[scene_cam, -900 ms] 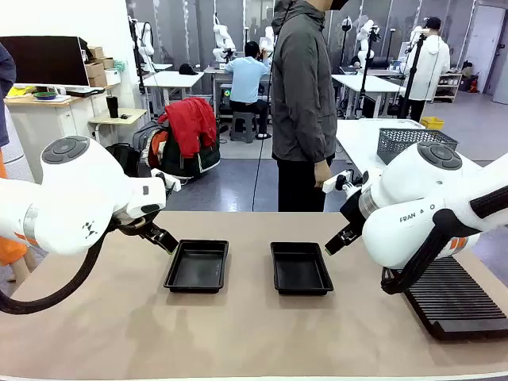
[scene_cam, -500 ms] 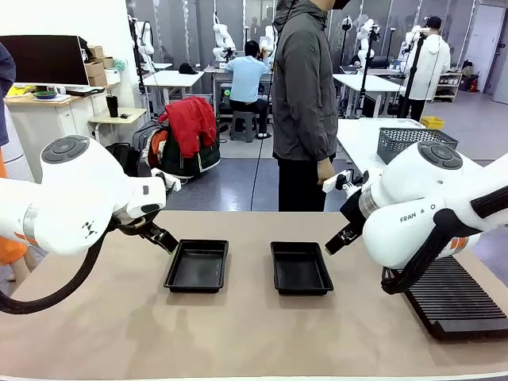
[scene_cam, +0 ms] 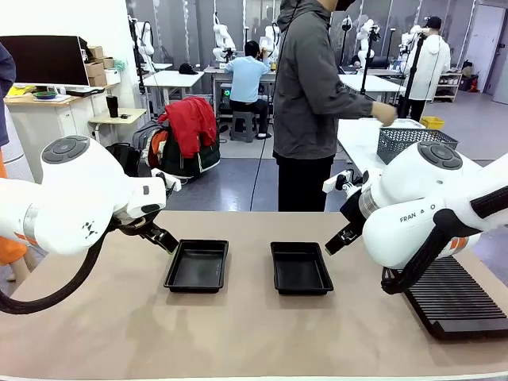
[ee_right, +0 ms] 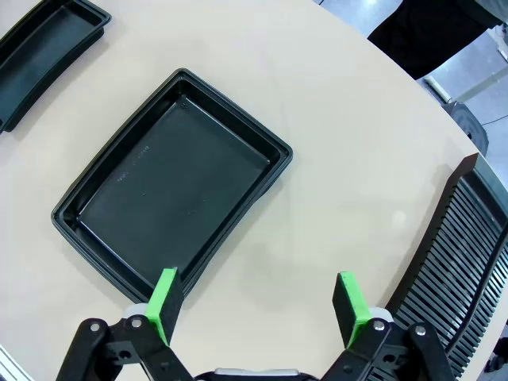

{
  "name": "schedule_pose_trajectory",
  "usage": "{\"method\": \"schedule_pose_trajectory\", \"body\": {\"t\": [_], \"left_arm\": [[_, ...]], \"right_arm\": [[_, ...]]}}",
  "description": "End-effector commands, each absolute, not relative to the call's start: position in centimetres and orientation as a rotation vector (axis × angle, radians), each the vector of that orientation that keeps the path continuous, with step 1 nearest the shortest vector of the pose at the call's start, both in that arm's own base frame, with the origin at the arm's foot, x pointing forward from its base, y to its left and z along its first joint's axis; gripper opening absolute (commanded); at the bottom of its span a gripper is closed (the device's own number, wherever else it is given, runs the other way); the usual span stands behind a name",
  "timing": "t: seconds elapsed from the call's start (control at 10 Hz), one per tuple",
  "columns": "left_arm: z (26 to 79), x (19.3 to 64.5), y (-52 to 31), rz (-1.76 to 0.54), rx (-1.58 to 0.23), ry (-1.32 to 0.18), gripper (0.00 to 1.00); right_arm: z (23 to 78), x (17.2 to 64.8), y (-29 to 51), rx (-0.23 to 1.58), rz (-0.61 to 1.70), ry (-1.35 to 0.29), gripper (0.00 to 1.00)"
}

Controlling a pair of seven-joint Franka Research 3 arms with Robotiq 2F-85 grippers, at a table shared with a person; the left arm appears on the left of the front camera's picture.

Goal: Inspect and transfer BCBs to ESD trays.
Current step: Pick up the Blank PCB from the PCB Rack and place it in the left ESD tray.

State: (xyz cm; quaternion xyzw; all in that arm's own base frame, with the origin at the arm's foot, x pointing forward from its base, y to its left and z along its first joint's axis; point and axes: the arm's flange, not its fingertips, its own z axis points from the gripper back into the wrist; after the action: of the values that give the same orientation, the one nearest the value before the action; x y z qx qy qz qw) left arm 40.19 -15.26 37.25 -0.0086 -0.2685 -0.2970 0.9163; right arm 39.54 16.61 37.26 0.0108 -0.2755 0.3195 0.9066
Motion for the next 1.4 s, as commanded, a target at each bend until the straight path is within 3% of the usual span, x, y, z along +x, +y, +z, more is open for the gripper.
{"method": "schedule_pose_trajectory", "body": {"t": [0.0,0.3,0.8,1.3], "left_arm": [[37.2,40.2,-15.2,-0.609,-0.018,-0.552,1.0],[37.3,40.2,-15.3,-0.612,-0.018,-0.552,1.0],[47.8,36.4,-14.6,-0.422,-0.199,-0.402,1.0],[55.5,36.3,-10.7,-0.259,-0.318,-0.253,1.0]], "right_arm": [[37.3,39.5,16.6,0.023,0.659,-0.569,1.0],[37.3,39.5,16.6,0.022,0.66,-0.569,1.0],[47.3,36.0,12.5,0.234,0.492,-0.494,1.0],[54.9,35.1,4.3,0.419,0.301,-0.375,1.0]]}}
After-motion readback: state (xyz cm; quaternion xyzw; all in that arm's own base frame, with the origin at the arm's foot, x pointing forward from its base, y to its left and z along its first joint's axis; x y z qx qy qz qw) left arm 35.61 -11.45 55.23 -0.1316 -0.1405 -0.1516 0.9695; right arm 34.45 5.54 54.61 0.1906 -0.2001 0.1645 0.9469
